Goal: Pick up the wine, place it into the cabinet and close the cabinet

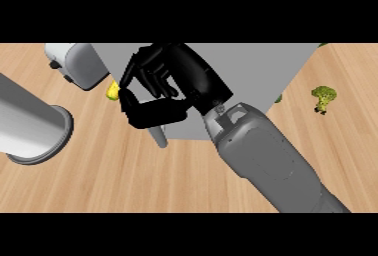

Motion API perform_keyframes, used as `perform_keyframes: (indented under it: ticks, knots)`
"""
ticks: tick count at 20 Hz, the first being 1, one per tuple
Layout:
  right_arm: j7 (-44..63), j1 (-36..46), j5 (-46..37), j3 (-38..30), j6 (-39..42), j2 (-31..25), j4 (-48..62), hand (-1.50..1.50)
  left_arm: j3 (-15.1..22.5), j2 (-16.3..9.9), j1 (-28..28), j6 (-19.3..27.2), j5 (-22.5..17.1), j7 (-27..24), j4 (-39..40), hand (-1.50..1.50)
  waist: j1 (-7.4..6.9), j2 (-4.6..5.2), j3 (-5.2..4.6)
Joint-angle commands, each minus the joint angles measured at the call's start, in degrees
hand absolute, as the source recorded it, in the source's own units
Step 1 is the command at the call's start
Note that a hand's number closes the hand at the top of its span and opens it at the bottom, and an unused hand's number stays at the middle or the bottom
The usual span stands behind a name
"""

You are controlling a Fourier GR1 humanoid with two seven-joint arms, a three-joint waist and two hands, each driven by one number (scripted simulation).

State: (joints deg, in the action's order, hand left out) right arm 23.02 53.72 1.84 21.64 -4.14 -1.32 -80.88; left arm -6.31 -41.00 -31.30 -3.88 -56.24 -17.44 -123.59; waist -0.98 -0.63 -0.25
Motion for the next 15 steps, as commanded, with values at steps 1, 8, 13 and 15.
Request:
perform_keyframes:
  ticks: [1,8,13,15]
  knots:
    - [-4.0,1.7,-0.9,-6.0,0.6,-3.3,6.4,1.5,3.5,1.6,4.6,2.4,2.9,1.5,2.3,-1.5,0.94,1.04,0.24]
    - [-9.0,2.1,-2.1,-8.7,1.9,-7.7,11.2,1.5,6.5,3.7,6.5,4.9,5.4,1.7,2.1,-1.5,0.14,1.35,0.21]
    - [-10.3,2.4,-0.5,-9.2,4.4,-9.0,11.7,1.5,8.2,4.5,10.9,7.8,6.9,2.7,3.5,-1.5,1.03,1.62,0.22]
    - [-10.0,2.5,-0.6,-8.6,4.0,-7.9,12.6,1.5,10.1,5.9,12.2,8.9,8.1,2.4,3.1,-1.5,0.92,1.66,0.2]
